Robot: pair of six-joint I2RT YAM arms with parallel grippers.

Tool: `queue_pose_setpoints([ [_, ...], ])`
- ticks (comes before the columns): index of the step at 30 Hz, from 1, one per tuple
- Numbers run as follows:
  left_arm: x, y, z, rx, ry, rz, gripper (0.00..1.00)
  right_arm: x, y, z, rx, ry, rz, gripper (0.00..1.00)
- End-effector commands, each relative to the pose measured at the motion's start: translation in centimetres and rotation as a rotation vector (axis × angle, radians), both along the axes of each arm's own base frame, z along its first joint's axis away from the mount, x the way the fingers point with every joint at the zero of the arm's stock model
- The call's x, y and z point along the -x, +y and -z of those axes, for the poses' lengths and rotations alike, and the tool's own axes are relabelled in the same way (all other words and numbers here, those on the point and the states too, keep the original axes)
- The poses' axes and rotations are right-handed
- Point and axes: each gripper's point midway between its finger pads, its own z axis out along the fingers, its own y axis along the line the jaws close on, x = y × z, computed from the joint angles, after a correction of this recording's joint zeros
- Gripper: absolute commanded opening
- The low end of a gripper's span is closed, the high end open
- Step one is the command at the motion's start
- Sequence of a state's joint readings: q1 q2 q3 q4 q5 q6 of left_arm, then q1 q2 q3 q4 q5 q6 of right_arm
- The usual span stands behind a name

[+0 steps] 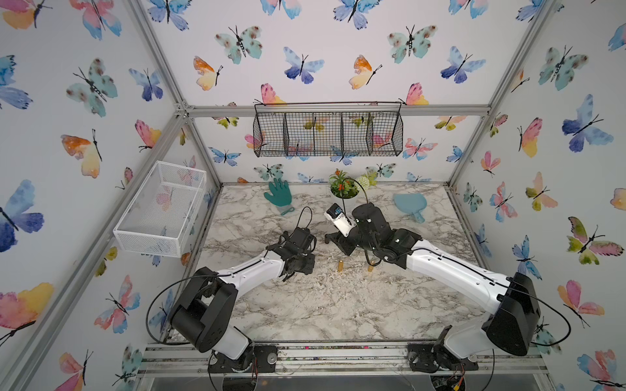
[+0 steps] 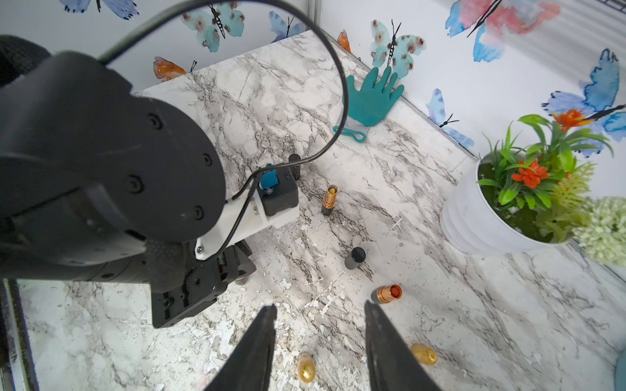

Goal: Open the lipstick cap
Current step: Place the lipstick at the center of the board.

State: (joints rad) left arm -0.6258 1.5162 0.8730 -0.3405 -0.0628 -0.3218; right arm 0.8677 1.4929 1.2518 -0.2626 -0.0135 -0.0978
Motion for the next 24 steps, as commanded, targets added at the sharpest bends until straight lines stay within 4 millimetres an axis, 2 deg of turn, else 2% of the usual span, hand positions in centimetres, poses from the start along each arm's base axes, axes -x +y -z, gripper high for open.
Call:
queue_pose_setpoints([
  [1,-0.1,0.1,0.2,-0.029,-0.011,-0.002,0.22,0.0,-0.3,0.9,0.028,0.012,0.012,0.45],
  [4,0.0,0.0,0.2,-0.034,-0.008,0.000,0.27,0.0,-0.3,0.9,0.028,0.012,0.012,0.45],
  [8,-0.3,-0.2,-0.6,-0.021,-0.021,-0.003,0.43,0.0,-0.2,1.0,0.031,0.015,0.009,0.45],
  [11,-0.5,-0.3,-1.2,-0.024,-0.021,0.000,0.45,0.0,-0.2,1.0,0.030,0.013,0.008,0.45],
  [14,-1.0,-0.7,-2.8,-0.015,-0.037,0.001,0.48,-0.1,-0.3,0.7,0.031,0.003,0.014,0.45],
  [16,-1.5,-1.0,-4.7,0.001,-0.058,0.000,0.49,-0.2,-0.5,0.2,0.030,-0.008,0.022,0.45],
  [20,-2.2,-3.6,-8.7,0.095,-0.074,0.074,0.55,-0.1,-1.0,-1.2,0.014,-0.027,0.033,0.45],
  [22,-1.9,-5.1,-9.5,0.135,-0.031,0.136,0.55,0.1,-1.3,-2.1,0.005,-0.030,0.044,0.46],
  [24,-1.5,-6.2,-9.3,0.147,0.028,0.178,0.55,0.2,-2.0,-3.0,0.000,-0.040,0.064,0.46],
])
